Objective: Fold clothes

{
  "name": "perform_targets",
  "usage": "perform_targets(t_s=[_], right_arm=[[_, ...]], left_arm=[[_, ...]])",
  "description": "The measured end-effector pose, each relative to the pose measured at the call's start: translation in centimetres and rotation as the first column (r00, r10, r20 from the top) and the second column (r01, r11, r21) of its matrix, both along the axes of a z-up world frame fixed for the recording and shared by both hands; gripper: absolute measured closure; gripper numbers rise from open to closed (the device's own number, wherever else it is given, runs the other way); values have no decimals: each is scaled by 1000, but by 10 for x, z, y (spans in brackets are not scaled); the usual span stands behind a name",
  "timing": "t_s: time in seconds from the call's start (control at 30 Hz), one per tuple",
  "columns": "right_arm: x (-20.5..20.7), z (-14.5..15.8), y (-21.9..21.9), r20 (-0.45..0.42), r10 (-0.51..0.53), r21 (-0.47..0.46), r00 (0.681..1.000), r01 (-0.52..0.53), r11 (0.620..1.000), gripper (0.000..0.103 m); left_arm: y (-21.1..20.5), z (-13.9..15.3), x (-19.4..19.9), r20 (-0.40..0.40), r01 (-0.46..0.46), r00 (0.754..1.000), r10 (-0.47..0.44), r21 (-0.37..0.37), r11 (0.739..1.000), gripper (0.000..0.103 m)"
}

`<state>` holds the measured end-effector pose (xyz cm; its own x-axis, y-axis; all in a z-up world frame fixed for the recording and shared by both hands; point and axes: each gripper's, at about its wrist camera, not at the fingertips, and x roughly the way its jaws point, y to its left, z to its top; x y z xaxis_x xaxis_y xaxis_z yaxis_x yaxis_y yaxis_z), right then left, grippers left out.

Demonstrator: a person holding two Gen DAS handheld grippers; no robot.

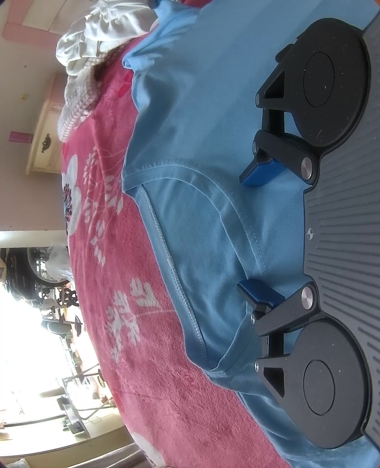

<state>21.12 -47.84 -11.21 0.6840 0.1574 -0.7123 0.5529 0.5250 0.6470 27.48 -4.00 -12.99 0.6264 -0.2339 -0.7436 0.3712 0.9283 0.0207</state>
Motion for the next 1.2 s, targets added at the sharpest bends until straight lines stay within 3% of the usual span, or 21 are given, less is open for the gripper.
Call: perform_targets(t_s=[0.1, 0.2, 0.27, 0.33, 0.4, 0.47, 0.57, 0.63, 0.73, 0.8, 0.83, 0.87, 0.9, 0.93, 0.97, 1.0, 1.07, 1.13, 1.17, 1.2], right_arm=[[2, 16, 7, 7, 44, -157, 999, -42, 987, 87], [3, 32, 15, 7, 88, -310, 996, -81, 947, 78], [-6, 20, 7, 4, 40, -140, 999, -39, 989, 59], [-17, 5, -3, -10, -15, 64, 1000, 16, 998, 58], [-23, -11, -8, -37, -57, 233, 998, 64, 970, 58], [-23, -28, -8, -70, -83, 346, 994, 102, 933, 58], [-9, -43, -10, -87, -89, 356, 992, 115, 927, 58], [1, -47, -14, -71, -104, 328, 992, 121, 937, 62], [19, -42, -10, -24, -93, 229, 995, 96, 969, 87], [32, -19, 7, 32, -15, 44, 999, 14, 999, 94], [38, -6, 18, 66, 55, -66, 996, -50, 997, 95], [45, 10, 38, 86, 169, -212, 982, -148, 966, 95], [50, 23, 64, 87, 312, -366, 946, -261, 893, 95], [54, 35, 91, 64, 452, -510, 889, -360, 781, 95], [52, 39, 123, 0, 592, -643, 806, -453, 617, 95], [49, 42, 156, -94, 706, -747, 702, -518, 416, 95], [32, 27, 210, -300, 816, -817, 495, -574, 48, 94], [5, 2, 239, -453, 824, -799, 340, -564, -206, 86], [-6, -11, 251, -527, 800, -780, 287, -536, -322, 75], [-17, -21, 259, -584, 770, -766, 258, -488, -418, 74]], left_arm=[[0, 0, 0, -1, 1, 1000, -1, -1, 1000, 31], [0, 0, 1, 0, 1, 1000, -1, -1, 1000, 31], [0, 0, 1, 0, 1, 1000, -1, -1, 1000, 31], [0, 0, 1, -1, 0, 1000, 0, -1, 1000, 31], [-1, 0, 1, -1, -1, 1000, 1, 0, 1000, 31], [-1, 0, 1, -1, -2, 1000, 2, 2, 1000, 31], [-1, 0, 1, -1, -4, 1000, 4, 3, 1000, 31], [-2, 0, 1, -1, -5, 1000, 5, 5, 1000, 31], [-3, 0, 1, -1, -6, 1000, 6, 5, 1000, 31], [-2, 0, 1, -1, -7, 1000, 7, 5, 1000, 31], [-2, 0, 1, -1, -6, 1000, 6, 5, 1000, 31], [-2, 0, 1, -1, -6, 1000, 6, 4, 1000, 31], [-2, 0, 2, -1, -5, 1000, 5, 4, 1000, 31], [-2, 0, 2, 0, -3, 1000, 3, 4, 1000, 31], [-1, 0, 2, 1, -1, 1000, 1, 4, 1000, 31], [-1, 0, 2, 1, 0, 1000, 0, 3, 1000, 31], [-1, -1, 1, 3, 3, 1000, -3, 2, 1000, 31], [0, -1, 1, 4, 4, 1000, -4, 1, 1000, 31], [-1, -1, 1, 4, 4, 1000, -4, 1, 1000, 31], [-1, -1, 1, 5, 3, 1000, -3, 1, 1000, 31]])
